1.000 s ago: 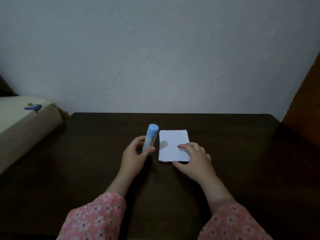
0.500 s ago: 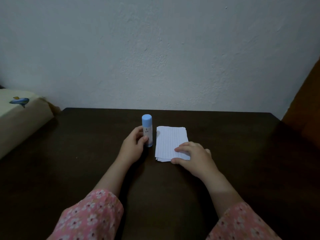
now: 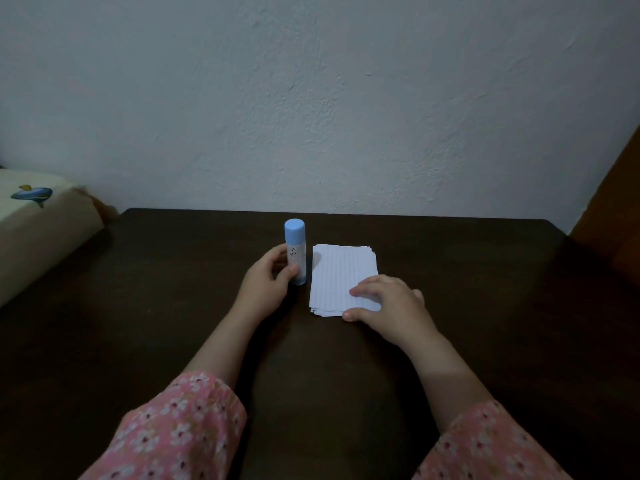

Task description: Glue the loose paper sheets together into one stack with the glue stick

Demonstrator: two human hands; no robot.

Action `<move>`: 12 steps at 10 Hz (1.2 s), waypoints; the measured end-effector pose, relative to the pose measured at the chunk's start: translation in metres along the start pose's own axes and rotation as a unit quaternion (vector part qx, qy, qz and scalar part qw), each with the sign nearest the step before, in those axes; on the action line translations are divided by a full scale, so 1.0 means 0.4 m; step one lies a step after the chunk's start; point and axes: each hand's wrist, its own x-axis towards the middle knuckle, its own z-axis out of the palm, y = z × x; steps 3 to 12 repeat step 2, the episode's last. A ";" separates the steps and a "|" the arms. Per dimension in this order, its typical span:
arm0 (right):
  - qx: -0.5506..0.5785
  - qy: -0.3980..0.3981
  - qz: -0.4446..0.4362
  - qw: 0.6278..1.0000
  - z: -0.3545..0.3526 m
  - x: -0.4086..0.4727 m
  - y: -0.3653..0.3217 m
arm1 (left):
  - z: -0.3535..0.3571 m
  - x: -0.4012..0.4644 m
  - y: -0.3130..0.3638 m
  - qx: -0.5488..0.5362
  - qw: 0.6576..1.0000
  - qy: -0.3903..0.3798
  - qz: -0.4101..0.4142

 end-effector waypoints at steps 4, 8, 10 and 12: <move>0.015 0.003 -0.010 1.000 0.001 -0.009 0.005 | -0.004 -0.009 0.002 -0.020 1.000 0.005 -0.001; 0.015 0.003 -0.010 1.000 0.001 -0.009 0.005 | -0.004 -0.009 0.002 -0.020 1.000 0.005 -0.001; 0.015 0.003 -0.010 1.000 0.001 -0.009 0.005 | -0.004 -0.009 0.002 -0.020 1.000 0.005 -0.001; 0.015 0.003 -0.010 1.000 0.001 -0.009 0.005 | -0.004 -0.009 0.002 -0.020 1.000 0.005 -0.001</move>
